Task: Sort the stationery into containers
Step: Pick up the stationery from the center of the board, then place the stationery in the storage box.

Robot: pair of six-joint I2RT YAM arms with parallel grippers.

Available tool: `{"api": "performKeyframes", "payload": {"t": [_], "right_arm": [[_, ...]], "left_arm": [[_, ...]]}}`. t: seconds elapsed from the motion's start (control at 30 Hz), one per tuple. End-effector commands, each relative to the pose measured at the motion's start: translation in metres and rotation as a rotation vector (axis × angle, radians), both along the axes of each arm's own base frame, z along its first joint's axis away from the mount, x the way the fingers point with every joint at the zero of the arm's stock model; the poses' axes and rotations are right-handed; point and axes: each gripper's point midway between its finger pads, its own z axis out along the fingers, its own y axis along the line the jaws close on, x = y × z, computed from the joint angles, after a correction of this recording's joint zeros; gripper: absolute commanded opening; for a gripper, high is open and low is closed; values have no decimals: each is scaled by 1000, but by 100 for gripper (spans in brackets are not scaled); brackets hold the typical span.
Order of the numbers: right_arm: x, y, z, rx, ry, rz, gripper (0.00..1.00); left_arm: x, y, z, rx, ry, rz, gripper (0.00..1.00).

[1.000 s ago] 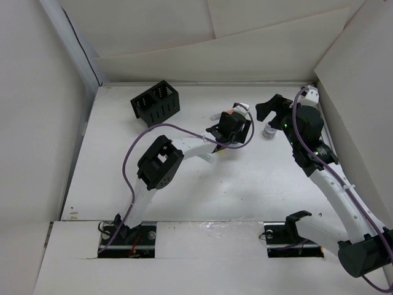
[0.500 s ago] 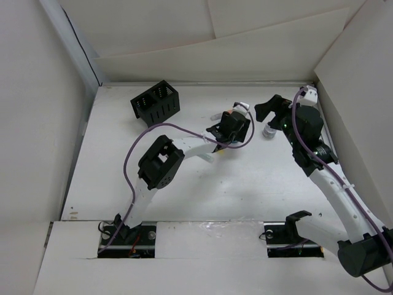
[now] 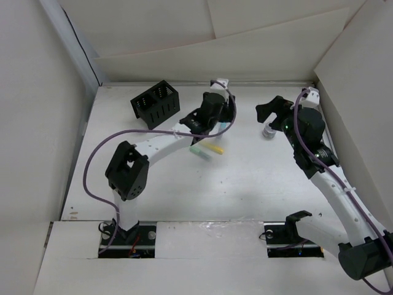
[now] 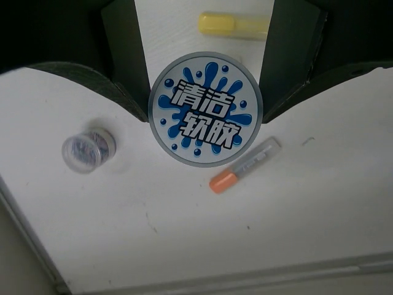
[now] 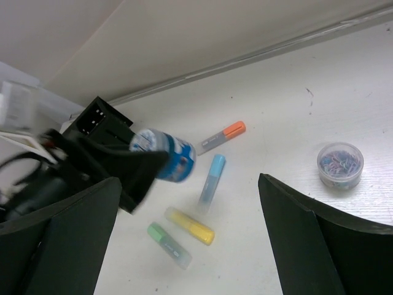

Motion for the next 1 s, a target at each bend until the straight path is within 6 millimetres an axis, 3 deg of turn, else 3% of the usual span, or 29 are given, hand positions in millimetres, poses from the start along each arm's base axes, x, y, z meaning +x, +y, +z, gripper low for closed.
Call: {"api": "performKeyframes", "payload": {"t": [0.0,0.1,0.13,0.2,0.23,0.33,0.37,0.5,0.53,0.6,0.63,0.73,0.77,0.8,0.87,0.97], "right_arm": [[0,-6,24,15,-84,-22,100],[1,-6,21,15,-84,-22,100],[1,-6,21,15,-84,-22,100],[1,-6,21,15,-84,-22,100],[1,-6,21,15,-84,-22,100],[6,-4,16,11,-72,-22,100],[5,-1,16,12,-72,-13,100],[11,7,3,3,-35,18,100],[13,7,0,0,-26,18,100],[13,9,0,1,-26,27,100],[15,10,-4,-2,-16,27,100],[15,15,-8,-1,-6,54,100],[15,16,-8,0,-6,63,100],[15,17,-8,0,-6,63,100],[15,17,-8,0,-6,63,100],[15,17,-8,0,-6,63,100]], "left_arm": [[16,24,87,-188,-122,64,28],[29,46,100,-224,-131,110,28],[40,66,114,-248,-154,159,28],[54,91,114,-252,-146,235,28],[68,120,117,-269,-147,317,28],[86,165,114,-283,-129,436,28],[97,193,112,-288,-123,496,28],[114,247,109,-287,-128,636,30],[120,254,119,-299,-148,649,30],[129,266,112,-258,-139,676,30],[134,276,120,-251,-155,699,30],[147,279,109,-192,-139,700,30],[152,278,121,-199,-163,696,30],[158,276,107,-168,-140,694,30],[166,275,113,-156,-141,691,30],[178,273,95,-119,-110,699,30]]}}
